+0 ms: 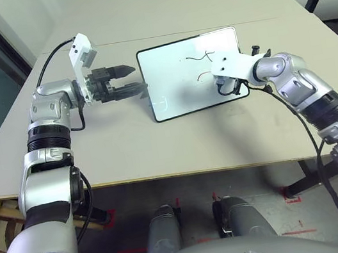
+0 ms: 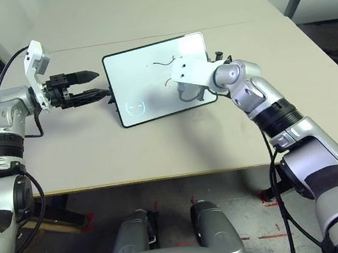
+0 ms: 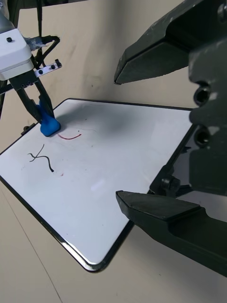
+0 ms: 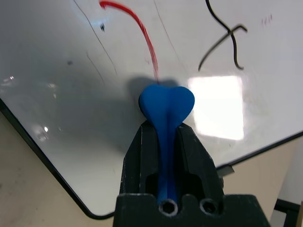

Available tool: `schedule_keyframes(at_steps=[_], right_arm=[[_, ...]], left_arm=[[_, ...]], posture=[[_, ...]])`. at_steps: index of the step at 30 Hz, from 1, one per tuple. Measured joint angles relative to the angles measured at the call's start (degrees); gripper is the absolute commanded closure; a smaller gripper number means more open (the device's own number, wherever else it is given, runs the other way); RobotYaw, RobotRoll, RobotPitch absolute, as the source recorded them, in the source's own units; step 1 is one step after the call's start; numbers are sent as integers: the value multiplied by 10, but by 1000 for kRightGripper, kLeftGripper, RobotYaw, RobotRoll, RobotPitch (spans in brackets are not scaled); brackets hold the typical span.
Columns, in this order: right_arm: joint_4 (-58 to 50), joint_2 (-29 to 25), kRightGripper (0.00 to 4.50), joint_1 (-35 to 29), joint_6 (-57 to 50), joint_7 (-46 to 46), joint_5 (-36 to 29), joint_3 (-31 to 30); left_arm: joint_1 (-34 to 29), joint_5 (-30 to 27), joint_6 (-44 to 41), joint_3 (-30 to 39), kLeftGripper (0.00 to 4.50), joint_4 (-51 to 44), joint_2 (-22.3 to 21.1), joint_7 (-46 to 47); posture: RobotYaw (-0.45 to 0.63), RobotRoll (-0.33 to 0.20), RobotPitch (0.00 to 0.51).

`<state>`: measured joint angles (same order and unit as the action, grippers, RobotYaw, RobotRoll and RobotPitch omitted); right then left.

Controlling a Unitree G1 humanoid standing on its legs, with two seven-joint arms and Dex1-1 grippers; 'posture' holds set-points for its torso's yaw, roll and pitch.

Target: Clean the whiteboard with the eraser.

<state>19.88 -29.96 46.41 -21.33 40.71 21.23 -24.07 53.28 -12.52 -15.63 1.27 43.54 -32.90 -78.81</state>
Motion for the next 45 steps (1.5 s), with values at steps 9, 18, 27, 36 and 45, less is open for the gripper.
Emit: schedule_keyframes(at_steps=[9, 18, 27, 36, 45], right_arm=[[3, 32, 4251, 16, 11, 13, 15, -3], [-16, 60, 4251, 17, 39, 25, 50, -39], [-8, 60, 4251, 17, 79, 21, 87, -52], [33, 17, 4252, 27, 116, 6, 97, -46], [63, -28, 4253, 25, 131, 0, 108, -41]], left_arm=[[0, 0, 0, 0, 0, 0, 0, 0], [0, 0, 3, 0, 0, 1, 0, 1], [0, 0, 7, 1, 0, 2, 0, 3], [4, 0, 10, 1, 0, 6, 0, 3], [19, 0, 16, 1, 0, 24, 1, 3]], posture=[[138, 0, 57], [140, 0, 55], [152, 0, 51], [137, 0, 55], [125, 0, 58]])
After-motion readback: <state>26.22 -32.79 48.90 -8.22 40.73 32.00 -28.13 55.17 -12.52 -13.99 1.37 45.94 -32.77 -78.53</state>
